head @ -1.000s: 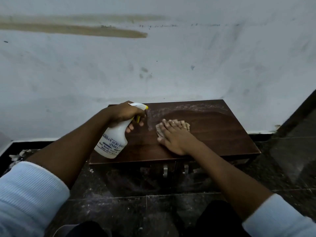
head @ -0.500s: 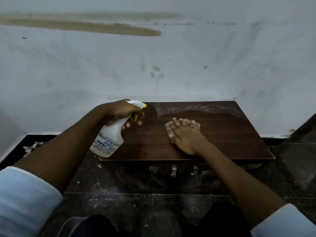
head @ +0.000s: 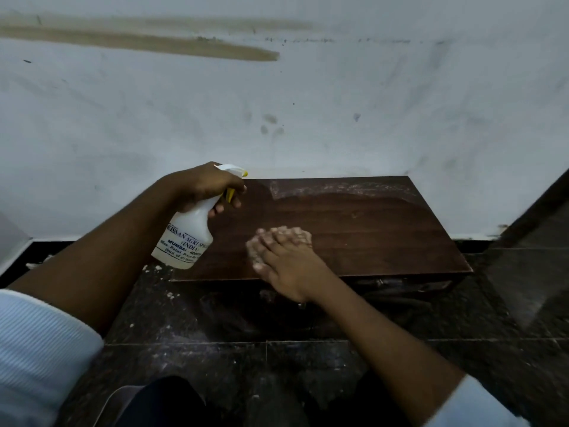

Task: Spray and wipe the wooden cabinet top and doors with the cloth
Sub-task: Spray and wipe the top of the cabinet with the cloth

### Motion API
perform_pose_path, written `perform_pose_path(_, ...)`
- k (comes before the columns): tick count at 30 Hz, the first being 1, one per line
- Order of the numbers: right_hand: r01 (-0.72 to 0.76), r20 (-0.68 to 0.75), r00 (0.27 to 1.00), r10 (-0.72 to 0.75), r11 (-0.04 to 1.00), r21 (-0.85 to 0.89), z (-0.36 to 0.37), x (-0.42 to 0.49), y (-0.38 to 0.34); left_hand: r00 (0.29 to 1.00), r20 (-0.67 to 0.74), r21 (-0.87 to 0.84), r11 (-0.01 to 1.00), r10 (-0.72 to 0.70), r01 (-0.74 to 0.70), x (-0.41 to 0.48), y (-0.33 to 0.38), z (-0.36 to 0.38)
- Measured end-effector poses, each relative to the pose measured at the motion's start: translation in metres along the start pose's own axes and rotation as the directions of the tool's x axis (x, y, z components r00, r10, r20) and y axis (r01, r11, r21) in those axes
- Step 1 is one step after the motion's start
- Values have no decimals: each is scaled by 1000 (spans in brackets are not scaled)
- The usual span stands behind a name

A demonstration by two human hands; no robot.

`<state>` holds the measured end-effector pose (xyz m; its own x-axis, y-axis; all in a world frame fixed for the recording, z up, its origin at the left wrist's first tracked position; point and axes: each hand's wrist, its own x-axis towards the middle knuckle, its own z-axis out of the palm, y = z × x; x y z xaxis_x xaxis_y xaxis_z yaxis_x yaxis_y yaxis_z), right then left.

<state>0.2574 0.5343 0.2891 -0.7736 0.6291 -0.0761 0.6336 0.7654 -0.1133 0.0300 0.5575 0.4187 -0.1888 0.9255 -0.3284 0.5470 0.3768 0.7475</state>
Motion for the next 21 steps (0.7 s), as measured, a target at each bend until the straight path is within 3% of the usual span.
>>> perform_pose_path(2,-59,4,998,59,998,-15,0,-37,36,1000,12,8,1000,-12,12,1,3,2)
perform_pose_path(5,-277,-28,961,276,959,-56,-4,-87,113,1000,-4,-27,1000,-12,12,2,0,2)
perform_pose_path(9,-573,45,813,580,813,-104,-15,-113,209,1000,12,-32,999,8,-8,-4,-12,3)
perform_pose_path(11,-671,55,738,673,740,-46,-21,-100,225,1000,11,-28,999,27,-27,-10,-19,2)
perform_pose_path(13,-705,35,708,705,709,-24,-21,-76,217,999,-6,-41,999,32,-33,-17,-26,-4)
perform_pose_path(21,-518,16,855,518,856,-5,-15,25,103,995,-97,-116,993,3,-14,-44,-59,-31)
